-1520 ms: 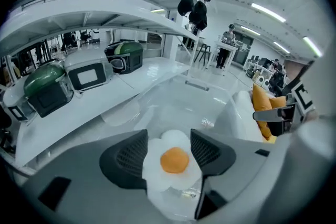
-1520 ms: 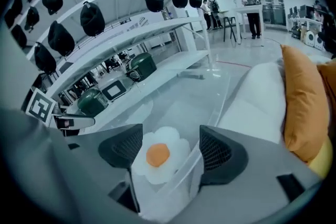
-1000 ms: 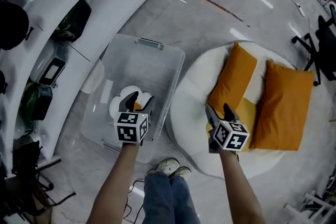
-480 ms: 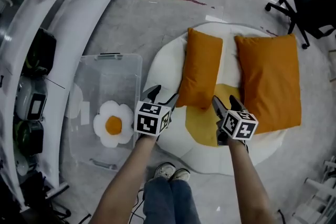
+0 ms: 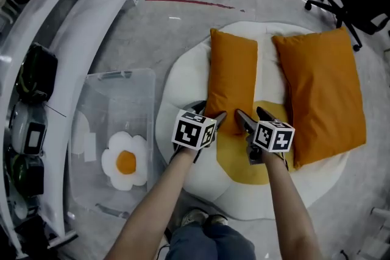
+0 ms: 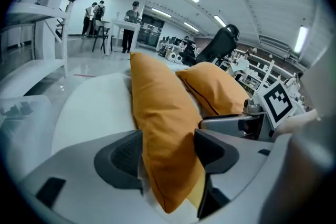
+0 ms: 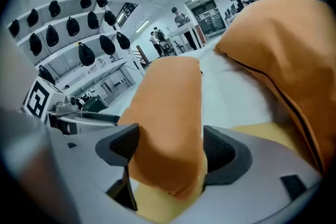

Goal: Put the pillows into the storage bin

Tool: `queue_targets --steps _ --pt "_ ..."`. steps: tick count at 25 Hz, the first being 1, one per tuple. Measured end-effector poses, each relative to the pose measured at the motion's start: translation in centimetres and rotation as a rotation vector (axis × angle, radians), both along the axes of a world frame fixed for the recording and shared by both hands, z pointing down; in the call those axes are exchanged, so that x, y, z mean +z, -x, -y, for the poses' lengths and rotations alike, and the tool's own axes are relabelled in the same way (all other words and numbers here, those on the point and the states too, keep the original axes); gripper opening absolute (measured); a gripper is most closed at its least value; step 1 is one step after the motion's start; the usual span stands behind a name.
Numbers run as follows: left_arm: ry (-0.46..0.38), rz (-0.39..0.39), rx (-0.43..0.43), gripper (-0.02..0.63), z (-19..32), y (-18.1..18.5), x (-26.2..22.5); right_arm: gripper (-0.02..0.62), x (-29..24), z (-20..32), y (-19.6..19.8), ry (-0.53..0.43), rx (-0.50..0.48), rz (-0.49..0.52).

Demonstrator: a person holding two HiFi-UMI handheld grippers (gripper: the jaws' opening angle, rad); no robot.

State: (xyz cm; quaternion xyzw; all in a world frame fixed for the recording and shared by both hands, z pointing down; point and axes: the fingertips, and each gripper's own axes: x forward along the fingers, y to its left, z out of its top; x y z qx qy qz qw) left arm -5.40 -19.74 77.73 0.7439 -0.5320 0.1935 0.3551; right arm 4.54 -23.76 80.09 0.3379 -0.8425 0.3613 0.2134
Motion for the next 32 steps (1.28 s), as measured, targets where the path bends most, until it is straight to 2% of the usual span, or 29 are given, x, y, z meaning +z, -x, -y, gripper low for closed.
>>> queue_targets --steps 4,6,7,11,14,19,26,32 --pt "0.014 -0.039 -0.02 0.301 0.7 -0.3 2.3 0.387 2.0 0.4 0.5 0.094 0.06 0.127" --pt "0.009 -0.073 -0.037 0.292 0.6 -0.4 2.7 0.361 2.0 0.1 0.8 0.145 0.1 0.204" --pt "0.004 -0.088 -0.043 0.264 0.5 -0.5 2.7 0.34 2.0 -0.1 1.0 0.147 0.112 0.219" --pt "-0.048 -0.13 -0.087 0.195 0.2 -0.6 1.0 0.209 -0.5 -0.6 1.0 0.068 0.138 0.213" --pt "-0.074 -0.19 -0.122 0.186 -0.6 -0.7 -2.0 0.189 -4.0 -1.3 0.6 0.009 0.138 0.183" --pt "-0.099 -0.233 -0.17 0.186 -3.5 -0.4 -9.5 0.186 -12.0 -3.9 1.2 -0.052 0.079 0.139" --pt "-0.127 -0.242 -0.269 0.19 -9.0 4.7 -20.9 0.187 -23.3 -8.9 6.7 -0.039 -0.037 0.153" --pt "-0.152 -0.203 -0.399 0.192 -15.7 13.2 -26.0 0.193 -28.2 -14.6 15.8 -0.041 -0.159 0.184"
